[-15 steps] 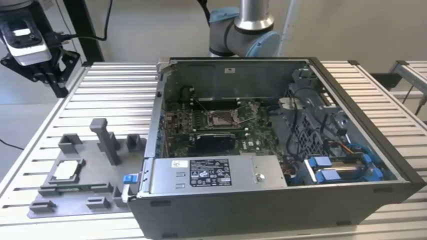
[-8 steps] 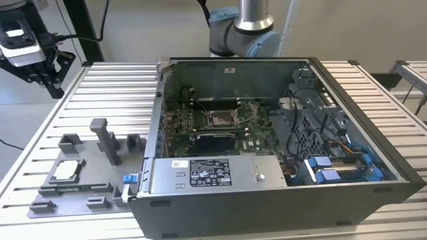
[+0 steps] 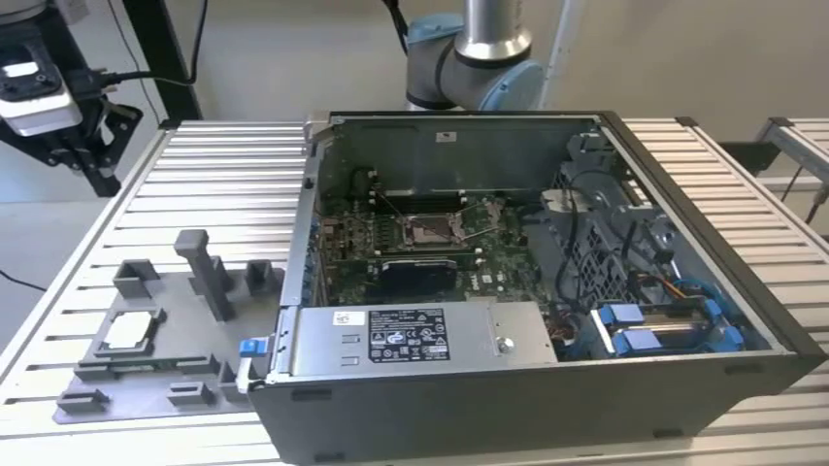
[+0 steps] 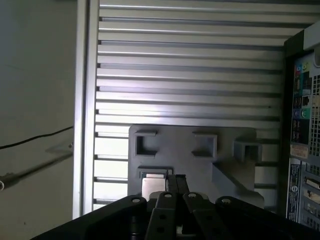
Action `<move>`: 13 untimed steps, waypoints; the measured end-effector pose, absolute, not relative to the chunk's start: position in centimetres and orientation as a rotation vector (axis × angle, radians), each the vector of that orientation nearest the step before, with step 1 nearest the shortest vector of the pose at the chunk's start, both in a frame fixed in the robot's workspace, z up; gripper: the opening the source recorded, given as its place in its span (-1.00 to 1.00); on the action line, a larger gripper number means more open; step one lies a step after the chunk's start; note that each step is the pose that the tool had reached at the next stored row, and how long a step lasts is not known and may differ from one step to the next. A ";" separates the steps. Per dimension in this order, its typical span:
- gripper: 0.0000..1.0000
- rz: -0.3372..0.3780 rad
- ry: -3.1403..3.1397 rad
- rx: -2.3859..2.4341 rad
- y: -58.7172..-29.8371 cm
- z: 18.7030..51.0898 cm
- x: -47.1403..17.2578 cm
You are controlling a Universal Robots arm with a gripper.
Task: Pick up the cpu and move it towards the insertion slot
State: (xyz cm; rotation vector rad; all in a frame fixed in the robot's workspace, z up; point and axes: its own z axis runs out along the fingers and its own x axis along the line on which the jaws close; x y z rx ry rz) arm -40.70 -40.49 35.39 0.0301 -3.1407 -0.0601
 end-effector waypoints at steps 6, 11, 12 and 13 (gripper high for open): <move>-1.00 -0.060 -3.141 0.030 -40.7 35.4 -40.7; -1.00 -0.060 -3.141 0.030 -41.1 35.4 -40.7; -1.00 -0.060 -3.141 0.030 -41.2 35.4 -40.7; -1.00 -0.060 -3.141 0.030 -41.3 35.4 -40.7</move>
